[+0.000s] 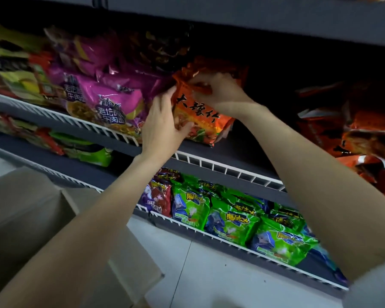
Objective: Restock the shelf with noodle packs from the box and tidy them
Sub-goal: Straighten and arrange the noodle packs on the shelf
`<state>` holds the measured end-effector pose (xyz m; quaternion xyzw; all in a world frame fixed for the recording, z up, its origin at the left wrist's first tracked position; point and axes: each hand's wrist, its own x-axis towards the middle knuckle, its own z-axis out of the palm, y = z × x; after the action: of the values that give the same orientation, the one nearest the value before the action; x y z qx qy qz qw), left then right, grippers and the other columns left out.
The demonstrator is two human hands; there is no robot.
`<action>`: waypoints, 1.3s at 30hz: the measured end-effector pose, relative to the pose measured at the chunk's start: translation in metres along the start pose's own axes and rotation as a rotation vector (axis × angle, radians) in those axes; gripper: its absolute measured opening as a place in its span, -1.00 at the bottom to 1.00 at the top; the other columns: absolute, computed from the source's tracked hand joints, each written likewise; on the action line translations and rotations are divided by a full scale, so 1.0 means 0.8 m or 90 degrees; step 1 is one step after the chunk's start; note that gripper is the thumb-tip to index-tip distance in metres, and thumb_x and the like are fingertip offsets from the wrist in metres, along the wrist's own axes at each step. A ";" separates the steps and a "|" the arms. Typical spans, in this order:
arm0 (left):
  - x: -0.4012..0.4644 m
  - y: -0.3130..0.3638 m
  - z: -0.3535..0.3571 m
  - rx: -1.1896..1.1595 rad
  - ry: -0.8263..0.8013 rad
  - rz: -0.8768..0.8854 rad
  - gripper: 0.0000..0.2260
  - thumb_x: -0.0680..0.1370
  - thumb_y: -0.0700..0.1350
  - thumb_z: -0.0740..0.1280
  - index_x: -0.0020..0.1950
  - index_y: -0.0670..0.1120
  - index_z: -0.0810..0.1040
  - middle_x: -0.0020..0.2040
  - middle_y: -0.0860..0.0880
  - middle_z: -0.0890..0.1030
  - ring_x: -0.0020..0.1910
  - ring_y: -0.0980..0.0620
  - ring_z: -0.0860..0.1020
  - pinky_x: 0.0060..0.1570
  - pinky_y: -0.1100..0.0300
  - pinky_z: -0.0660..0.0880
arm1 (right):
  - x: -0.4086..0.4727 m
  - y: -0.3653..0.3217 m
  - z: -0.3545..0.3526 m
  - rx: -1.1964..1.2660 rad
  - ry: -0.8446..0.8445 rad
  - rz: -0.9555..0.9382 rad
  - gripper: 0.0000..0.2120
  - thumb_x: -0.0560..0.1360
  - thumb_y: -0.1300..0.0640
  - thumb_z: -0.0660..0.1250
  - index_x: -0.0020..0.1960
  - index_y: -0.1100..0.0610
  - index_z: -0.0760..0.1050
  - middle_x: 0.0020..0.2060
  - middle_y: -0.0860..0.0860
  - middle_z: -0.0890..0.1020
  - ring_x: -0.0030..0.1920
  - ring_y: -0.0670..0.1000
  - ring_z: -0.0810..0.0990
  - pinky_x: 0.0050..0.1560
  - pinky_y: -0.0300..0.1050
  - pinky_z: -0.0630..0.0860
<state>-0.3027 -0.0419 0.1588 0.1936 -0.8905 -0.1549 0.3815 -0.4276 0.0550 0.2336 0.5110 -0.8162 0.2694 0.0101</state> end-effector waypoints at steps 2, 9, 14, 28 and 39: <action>0.000 -0.001 0.007 0.016 0.009 -0.048 -0.29 0.45 0.01 0.44 0.49 -0.11 0.17 0.28 -0.15 0.40 0.15 -0.12 0.51 -0.07 0.10 0.46 | -0.001 0.000 0.006 -0.069 0.020 -0.009 -0.62 0.56 -0.01 0.28 0.36 -0.01 0.44 0.28 0.00 0.51 0.23 0.01 0.49 0.22 -0.17 0.40; -0.008 -0.009 0.022 0.060 -0.041 -0.124 -0.22 0.48 -0.03 0.42 0.54 -0.16 0.01 0.45 -0.22 0.21 0.25 -0.20 0.46 0.09 -0.02 0.47 | -0.079 0.041 0.048 -0.141 0.211 0.156 -0.42 0.45 -0.08 0.39 0.42 -0.14 0.29 0.34 0.11 0.34 0.25 0.22 0.41 0.06 0.10 0.52; -0.015 -0.010 0.023 0.113 0.067 0.101 -0.41 0.45 -0.06 0.43 0.41 -0.15 0.32 0.35 -0.19 0.38 0.26 -0.18 0.38 0.11 -0.01 0.51 | -0.059 0.042 0.068 -0.057 0.267 0.240 -0.45 0.49 -0.02 0.38 0.42 -0.10 0.27 0.28 0.10 0.41 -0.04 0.16 0.59 -0.17 -0.06 0.50; -0.001 0.036 0.041 0.127 -0.025 -0.079 -0.17 0.35 0.03 0.52 0.50 -0.04 0.17 0.39 -0.24 0.24 0.27 -0.21 0.30 0.21 -0.02 0.36 | -0.210 0.064 0.002 -0.057 0.287 0.108 -0.69 0.49 0.13 0.35 0.23 0.11 0.49 0.13 0.07 0.53 0.13 0.14 0.51 0.07 -0.01 0.47; -0.041 0.275 0.051 -0.463 -0.310 0.035 -0.79 0.50 -0.08 0.38 0.13 0.03 0.54 -0.06 0.14 0.60 -0.09 0.22 0.55 -0.08 0.37 0.43 | -0.377 0.104 -0.118 -0.106 0.549 0.229 -0.86 0.52 0.20 0.30 0.03 0.19 0.58 -0.14 0.02 0.63 -0.09 0.08 0.58 -0.07 0.02 0.50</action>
<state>-0.3616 0.1715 0.2045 -0.0189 -0.8469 -0.4893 0.2076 -0.3780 0.3750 0.1909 0.2010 -0.8319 0.3880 0.3420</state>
